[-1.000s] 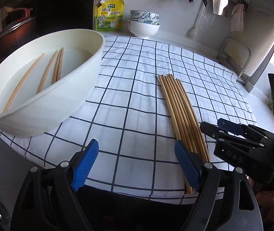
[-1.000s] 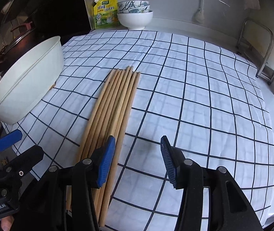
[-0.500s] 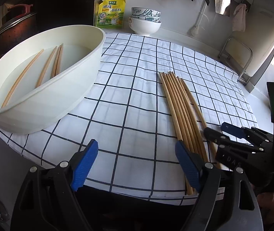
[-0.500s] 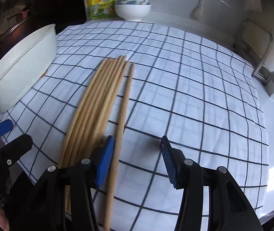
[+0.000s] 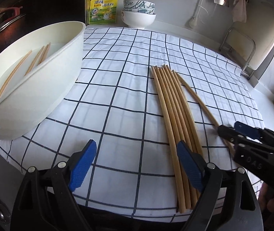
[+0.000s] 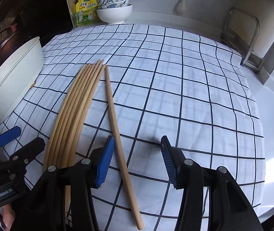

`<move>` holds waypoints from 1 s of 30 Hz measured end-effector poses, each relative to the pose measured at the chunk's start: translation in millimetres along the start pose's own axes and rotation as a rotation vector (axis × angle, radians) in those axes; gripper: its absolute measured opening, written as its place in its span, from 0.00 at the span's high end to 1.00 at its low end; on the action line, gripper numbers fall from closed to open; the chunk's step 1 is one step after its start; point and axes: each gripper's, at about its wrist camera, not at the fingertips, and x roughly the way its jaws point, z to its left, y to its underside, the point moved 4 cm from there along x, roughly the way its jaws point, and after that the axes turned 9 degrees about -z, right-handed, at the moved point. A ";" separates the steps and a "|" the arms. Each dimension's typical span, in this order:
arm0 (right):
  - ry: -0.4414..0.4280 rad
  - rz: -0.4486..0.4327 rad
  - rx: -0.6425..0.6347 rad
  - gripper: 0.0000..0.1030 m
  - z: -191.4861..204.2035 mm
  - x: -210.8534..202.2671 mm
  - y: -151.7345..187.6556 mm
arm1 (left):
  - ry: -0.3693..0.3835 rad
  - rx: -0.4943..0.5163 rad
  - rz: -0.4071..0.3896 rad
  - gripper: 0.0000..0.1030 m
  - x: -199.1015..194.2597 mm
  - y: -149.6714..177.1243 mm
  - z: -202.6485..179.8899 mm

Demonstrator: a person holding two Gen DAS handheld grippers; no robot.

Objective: Organize utensils
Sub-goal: 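Push single chopsticks out of the row with the left tool while the right tool does the same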

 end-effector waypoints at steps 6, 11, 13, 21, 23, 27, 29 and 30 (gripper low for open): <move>0.002 0.001 0.006 0.53 -1.1 -0.8 0.9 | -0.038 0.036 -0.005 0.15 6.7 -0.3 -4.6; 0.003 0.001 0.008 0.52 0.5 -0.7 1.1 | -0.040 0.039 -0.001 0.15 9.7 -1.4 -6.0; 0.005 0.002 0.010 0.52 0.3 -0.4 1.3 | -0.052 0.054 0.001 0.15 10.2 -0.3 -6.0; 0.015 -0.005 0.002 0.49 1.5 -0.9 1.3 | -0.096 0.081 -0.008 0.15 7.4 2.7 -0.5; 0.033 -0.002 -0.013 0.49 2.1 1.2 1.2 | -0.099 0.076 -0.013 0.15 10.8 0.0 -0.9; 0.077 -0.022 -0.072 0.49 9.0 3.2 0.5 | -0.100 0.080 -0.026 0.15 17.2 -5.1 -3.1; 0.091 -0.037 -0.089 0.49 11.2 3.4 0.5 | -0.095 0.077 -0.026 0.23 18.1 -7.0 -4.4; 0.094 -0.042 -0.092 0.50 11.6 3.4 0.7 | -0.085 0.079 -0.026 0.32 17.3 -7.9 -6.4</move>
